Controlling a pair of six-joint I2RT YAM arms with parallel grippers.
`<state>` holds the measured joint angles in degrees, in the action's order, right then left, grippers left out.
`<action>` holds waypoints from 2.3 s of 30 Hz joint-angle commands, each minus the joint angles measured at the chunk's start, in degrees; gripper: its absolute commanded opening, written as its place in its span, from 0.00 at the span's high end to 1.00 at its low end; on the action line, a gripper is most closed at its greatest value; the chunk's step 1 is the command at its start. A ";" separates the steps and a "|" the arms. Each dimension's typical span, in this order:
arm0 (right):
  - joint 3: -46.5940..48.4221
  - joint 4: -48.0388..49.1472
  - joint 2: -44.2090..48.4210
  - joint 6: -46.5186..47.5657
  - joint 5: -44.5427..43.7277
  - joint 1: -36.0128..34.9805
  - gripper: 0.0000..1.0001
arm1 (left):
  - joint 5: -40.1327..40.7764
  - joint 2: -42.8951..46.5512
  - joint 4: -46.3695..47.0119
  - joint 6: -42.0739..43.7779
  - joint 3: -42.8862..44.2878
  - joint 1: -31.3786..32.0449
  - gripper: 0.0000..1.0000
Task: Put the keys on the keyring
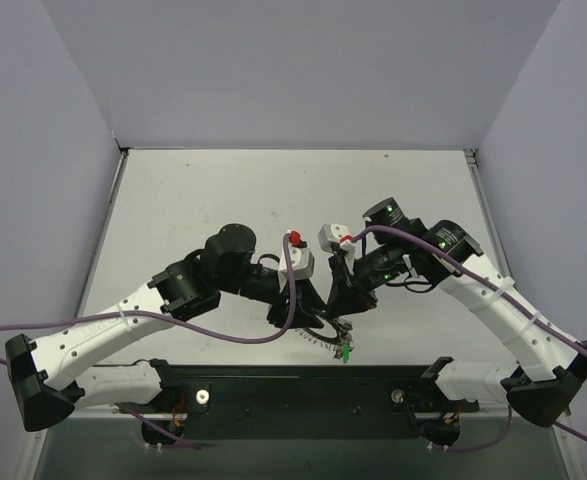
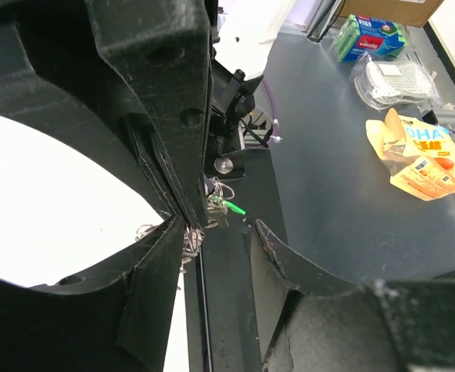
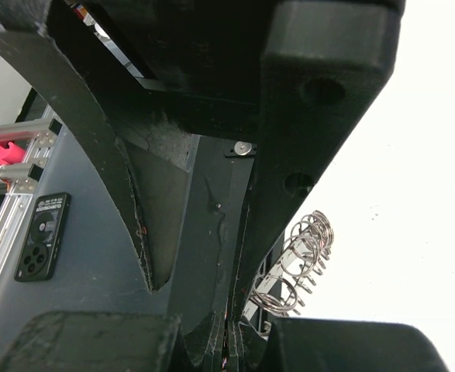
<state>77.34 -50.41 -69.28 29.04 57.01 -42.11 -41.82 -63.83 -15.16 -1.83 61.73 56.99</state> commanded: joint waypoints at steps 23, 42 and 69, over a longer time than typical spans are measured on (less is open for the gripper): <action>-1.14 4.09 4.32 -0.30 2.93 -0.43 1.00 | 4.91 -5.51 -0.58 1.56 2.60 2.34 0.75; -8.52 18.22 13.27 -8.64 -7.78 -0.17 0.64 | 9.12 0.37 16.89 -5.64 -6.80 2.51 1.00; -13.35 23.87 19.44 -13.22 -9.38 1.33 0.59 | 18.35 13.38 57.60 -14.78 -27.80 2.42 1.00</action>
<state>64.75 -28.86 -50.33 16.25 45.50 -41.17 -25.74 -52.90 27.46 -14.72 35.46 59.22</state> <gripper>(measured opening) 0.432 0.020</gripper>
